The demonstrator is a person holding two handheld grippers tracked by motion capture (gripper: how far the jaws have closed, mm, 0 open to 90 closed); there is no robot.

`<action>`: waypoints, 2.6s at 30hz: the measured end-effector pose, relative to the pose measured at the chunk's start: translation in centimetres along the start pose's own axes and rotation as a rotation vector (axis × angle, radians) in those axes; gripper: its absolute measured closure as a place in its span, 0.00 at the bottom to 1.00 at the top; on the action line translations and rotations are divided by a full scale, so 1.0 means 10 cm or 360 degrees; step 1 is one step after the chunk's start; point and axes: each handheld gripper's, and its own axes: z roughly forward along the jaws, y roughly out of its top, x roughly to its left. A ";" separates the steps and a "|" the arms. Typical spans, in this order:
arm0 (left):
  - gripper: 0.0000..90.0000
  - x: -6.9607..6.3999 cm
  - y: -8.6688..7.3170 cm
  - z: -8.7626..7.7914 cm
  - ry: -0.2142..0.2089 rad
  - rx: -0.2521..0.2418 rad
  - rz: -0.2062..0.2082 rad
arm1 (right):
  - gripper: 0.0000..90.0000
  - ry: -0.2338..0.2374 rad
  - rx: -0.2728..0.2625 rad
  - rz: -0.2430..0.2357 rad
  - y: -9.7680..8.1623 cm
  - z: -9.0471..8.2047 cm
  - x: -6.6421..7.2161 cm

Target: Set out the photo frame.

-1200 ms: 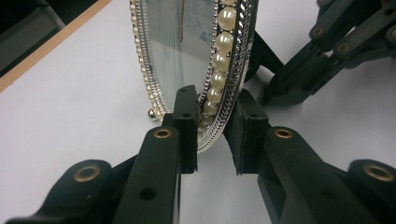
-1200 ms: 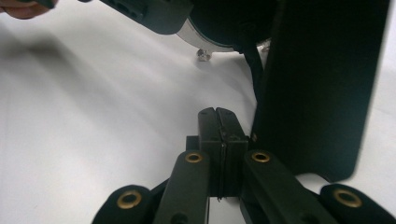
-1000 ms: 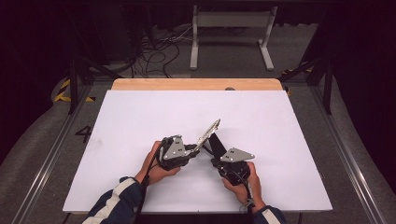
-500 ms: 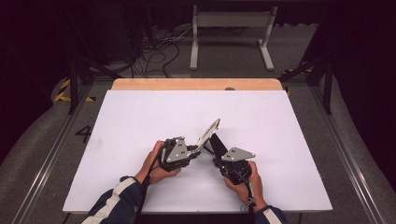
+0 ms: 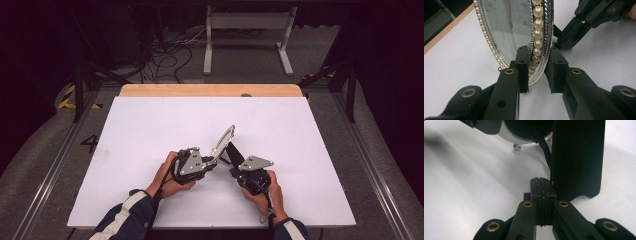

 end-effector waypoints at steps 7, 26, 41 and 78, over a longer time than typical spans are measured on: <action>0.81 -0.01 0.00 0.02 0.0002 -0.0016 -0.0041 | 1.00 -0.0013 0.0013 0.0019 -0.01 0.01 -0.05; 0.78 -0.02 0.02 0.14 -0.0037 -0.0051 -0.0138 | 1.00 -0.0068 -0.0004 0.0133 -0.05 0.06 -0.25; 0.79 -0.04 0.03 0.17 -0.0053 -0.0038 -0.0138 | 1.00 -0.0123 -0.0007 0.0236 -0.09 0.07 -0.42; 0.22 -0.04 -0.68 -0.76 0.0104 0.0106 -0.0418 | 0.54 -0.0005 -0.0249 0.0166 0.12 0.06 0.00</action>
